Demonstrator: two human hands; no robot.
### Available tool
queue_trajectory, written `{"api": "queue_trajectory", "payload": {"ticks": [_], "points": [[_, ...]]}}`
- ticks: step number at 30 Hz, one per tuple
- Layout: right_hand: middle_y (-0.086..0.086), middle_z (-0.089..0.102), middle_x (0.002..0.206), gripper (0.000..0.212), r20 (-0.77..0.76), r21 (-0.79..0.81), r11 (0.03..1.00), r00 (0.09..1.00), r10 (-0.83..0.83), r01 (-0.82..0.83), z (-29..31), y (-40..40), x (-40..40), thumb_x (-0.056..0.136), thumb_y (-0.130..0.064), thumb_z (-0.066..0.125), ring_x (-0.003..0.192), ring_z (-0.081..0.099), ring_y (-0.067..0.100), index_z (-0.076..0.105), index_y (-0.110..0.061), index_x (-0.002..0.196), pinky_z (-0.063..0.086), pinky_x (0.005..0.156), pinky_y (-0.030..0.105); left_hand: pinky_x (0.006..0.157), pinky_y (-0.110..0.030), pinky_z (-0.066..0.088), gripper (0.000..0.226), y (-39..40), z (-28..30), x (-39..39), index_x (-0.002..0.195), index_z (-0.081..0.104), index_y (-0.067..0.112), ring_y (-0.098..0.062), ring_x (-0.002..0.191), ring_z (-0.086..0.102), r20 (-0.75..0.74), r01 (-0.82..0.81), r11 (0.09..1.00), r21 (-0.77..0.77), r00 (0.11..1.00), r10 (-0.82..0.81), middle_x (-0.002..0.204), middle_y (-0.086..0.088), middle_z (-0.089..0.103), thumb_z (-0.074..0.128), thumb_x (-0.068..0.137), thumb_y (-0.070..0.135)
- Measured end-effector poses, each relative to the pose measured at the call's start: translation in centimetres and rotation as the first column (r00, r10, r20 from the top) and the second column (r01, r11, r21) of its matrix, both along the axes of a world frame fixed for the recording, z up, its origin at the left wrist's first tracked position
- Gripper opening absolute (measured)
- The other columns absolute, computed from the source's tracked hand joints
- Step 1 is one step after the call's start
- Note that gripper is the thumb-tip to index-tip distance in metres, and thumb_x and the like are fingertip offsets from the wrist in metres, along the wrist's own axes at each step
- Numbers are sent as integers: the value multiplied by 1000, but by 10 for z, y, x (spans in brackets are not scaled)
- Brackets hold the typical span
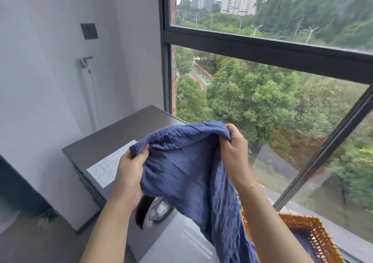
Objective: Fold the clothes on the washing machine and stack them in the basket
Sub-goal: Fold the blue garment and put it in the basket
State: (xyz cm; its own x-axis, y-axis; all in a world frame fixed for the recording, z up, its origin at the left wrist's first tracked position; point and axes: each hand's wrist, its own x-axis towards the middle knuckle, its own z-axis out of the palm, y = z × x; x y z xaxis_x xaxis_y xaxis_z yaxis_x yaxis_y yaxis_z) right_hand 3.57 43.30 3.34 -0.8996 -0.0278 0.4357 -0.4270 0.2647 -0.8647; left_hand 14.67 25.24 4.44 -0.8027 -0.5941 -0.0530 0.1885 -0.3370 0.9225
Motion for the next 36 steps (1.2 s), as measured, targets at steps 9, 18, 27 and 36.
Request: {"api": "queue_trajectory", "payload": {"ticks": [9,18,27,36], "points": [[-4,60,72,12,0,-37,985,985,-170,170,-16,-130,-19,94,-5,51,64,43,5,60,-8,87,36,60,23,76,-30,57,16,-136,-3,-28,98,68,7,-22,88,72,46,205,978,-46,978,-203,94,-9,75,52,96,9],[-6,67,76,17,31,-104,967,973,-229,231,-32,-234,-105,90,-7,54,70,53,7,68,-16,88,41,65,30,79,-33,56,13,-240,-21,-114,101,67,8,-22,93,71,117,258,966,-3,960,-256,98,-8,75,56,94,10],[-11,66,74,21,96,-56,983,981,-167,173,-38,-351,-187,85,-1,54,69,53,3,69,-16,86,41,64,21,64,-27,59,11,-358,-35,-196,100,65,6,-19,79,73,162,158,982,102,972,-173,89,-8,75,56,94,8],[-11,62,70,22,145,113,971,963,-226,211,-54,-476,-260,84,-1,54,66,53,5,62,-20,77,42,65,25,87,-42,54,25,-494,-71,-284,115,62,2,-31,94,69,236,144,971,189,954,-187,106,-18,70,61,93,14]]}}
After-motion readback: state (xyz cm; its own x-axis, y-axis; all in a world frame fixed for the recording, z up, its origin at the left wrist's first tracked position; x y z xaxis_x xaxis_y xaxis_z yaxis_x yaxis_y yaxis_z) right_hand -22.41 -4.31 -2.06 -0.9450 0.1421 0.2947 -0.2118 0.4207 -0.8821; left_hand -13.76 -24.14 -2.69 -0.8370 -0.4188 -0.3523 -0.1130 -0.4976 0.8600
